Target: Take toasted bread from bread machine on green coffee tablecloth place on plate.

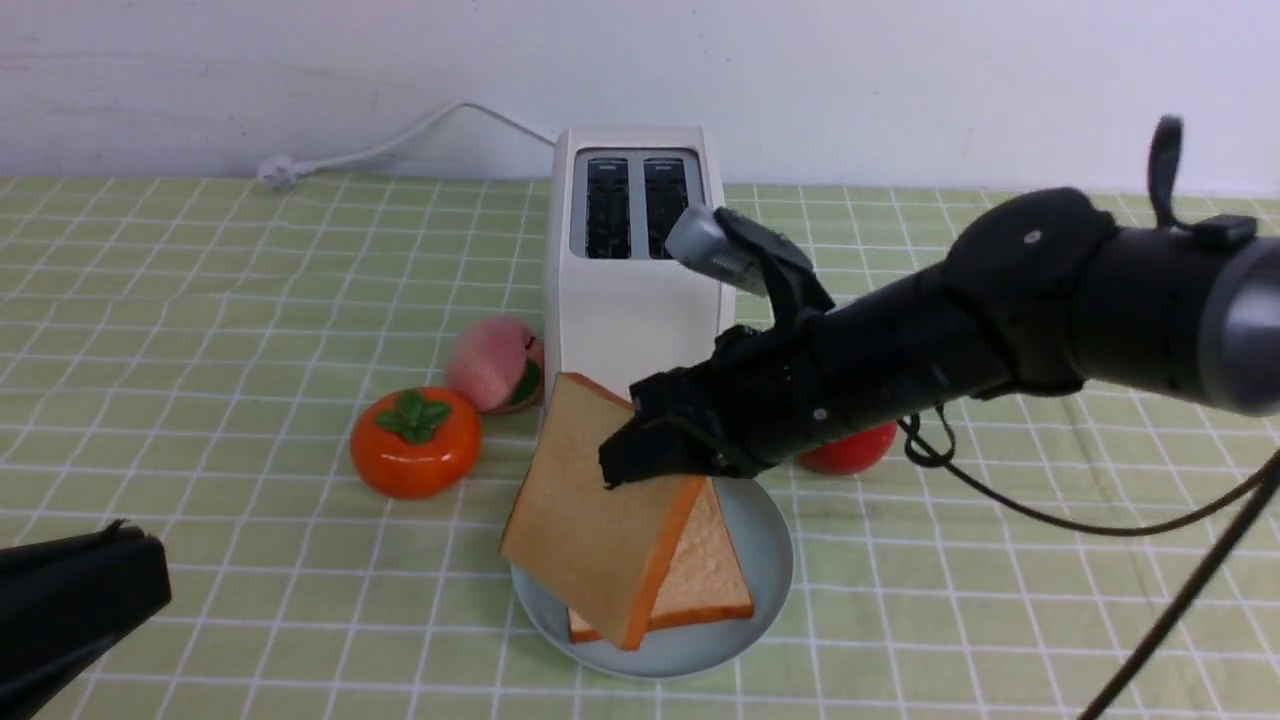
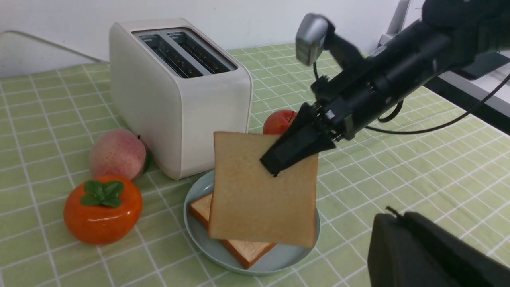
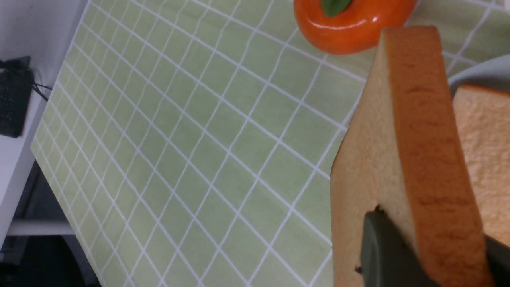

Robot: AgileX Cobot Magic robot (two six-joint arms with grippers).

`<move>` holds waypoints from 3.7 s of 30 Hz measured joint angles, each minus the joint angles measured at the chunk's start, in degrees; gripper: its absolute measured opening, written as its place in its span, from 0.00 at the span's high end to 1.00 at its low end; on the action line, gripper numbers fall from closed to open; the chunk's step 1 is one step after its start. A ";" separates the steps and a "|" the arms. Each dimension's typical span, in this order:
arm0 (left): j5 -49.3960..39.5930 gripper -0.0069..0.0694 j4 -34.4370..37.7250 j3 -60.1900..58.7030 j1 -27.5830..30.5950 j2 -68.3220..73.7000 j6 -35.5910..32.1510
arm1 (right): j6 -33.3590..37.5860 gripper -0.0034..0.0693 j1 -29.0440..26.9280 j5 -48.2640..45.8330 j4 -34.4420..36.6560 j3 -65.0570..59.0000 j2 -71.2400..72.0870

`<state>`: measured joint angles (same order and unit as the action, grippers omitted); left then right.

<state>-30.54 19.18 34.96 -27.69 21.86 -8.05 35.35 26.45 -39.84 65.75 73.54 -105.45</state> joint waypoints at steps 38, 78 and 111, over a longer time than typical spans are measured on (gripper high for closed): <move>11.71 0.93 5.59 -11.48 0.00 -5.27 -0.82 | -18.85 0.87 -17.85 -26.41 -43.39 -8.71 44.05; 23.76 0.93 8.84 -22.41 0.00 -10.38 -1.00 | -32.92 0.91 -17.85 12.51 -44.94 -52.87 88.59; 23.76 0.92 8.90 -22.41 0.00 -10.38 -1.00 | -32.87 0.90 -20.68 13.09 -54.27 -54.98 99.25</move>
<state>-6.78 28.08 12.56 -27.69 11.48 -9.05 2.48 5.77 -26.76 11.47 18.56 -6.21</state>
